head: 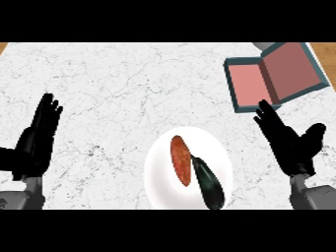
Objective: Pick the sweet potato from the plate and place it in the cardboard box
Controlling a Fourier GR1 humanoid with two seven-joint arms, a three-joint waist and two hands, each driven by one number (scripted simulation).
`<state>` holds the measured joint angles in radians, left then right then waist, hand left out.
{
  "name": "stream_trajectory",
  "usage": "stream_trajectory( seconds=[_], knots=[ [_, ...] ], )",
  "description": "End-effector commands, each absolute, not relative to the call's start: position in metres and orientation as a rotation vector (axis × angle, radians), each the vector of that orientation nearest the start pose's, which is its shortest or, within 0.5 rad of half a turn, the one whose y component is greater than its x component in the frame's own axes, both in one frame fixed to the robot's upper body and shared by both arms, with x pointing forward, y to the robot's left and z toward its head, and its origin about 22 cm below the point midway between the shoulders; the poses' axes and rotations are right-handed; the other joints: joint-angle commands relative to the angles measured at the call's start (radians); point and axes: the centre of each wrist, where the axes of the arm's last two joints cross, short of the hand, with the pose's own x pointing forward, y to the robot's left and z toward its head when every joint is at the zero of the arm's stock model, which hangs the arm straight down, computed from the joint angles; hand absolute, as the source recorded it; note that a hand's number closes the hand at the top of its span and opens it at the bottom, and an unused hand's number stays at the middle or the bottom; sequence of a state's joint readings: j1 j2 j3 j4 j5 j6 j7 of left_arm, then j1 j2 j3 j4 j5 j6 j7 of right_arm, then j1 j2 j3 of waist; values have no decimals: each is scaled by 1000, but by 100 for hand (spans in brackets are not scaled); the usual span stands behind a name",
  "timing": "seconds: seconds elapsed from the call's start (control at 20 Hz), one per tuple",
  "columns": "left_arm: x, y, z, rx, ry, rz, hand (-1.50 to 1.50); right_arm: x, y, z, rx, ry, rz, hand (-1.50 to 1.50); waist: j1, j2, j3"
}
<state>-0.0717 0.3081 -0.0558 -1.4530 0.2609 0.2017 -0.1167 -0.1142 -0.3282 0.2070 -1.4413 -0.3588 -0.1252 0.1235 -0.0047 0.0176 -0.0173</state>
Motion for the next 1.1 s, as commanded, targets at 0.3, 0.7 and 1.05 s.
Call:
stream_trajectory(
  seconds=[0.3,0.7,1.05],
  knots=[
    [266,268,30,88,-1597,85,0,259,-352,24,-513,-1481,419,150,25,-7,-3],
    [257,271,57,62,-1541,103,0,252,-300,-40,-439,-1726,242,-150,14,-19,18],
    [262,256,46,64,-1555,98,0,263,-314,38,-408,-1456,780,-150,1,-24,12]
  ],
)
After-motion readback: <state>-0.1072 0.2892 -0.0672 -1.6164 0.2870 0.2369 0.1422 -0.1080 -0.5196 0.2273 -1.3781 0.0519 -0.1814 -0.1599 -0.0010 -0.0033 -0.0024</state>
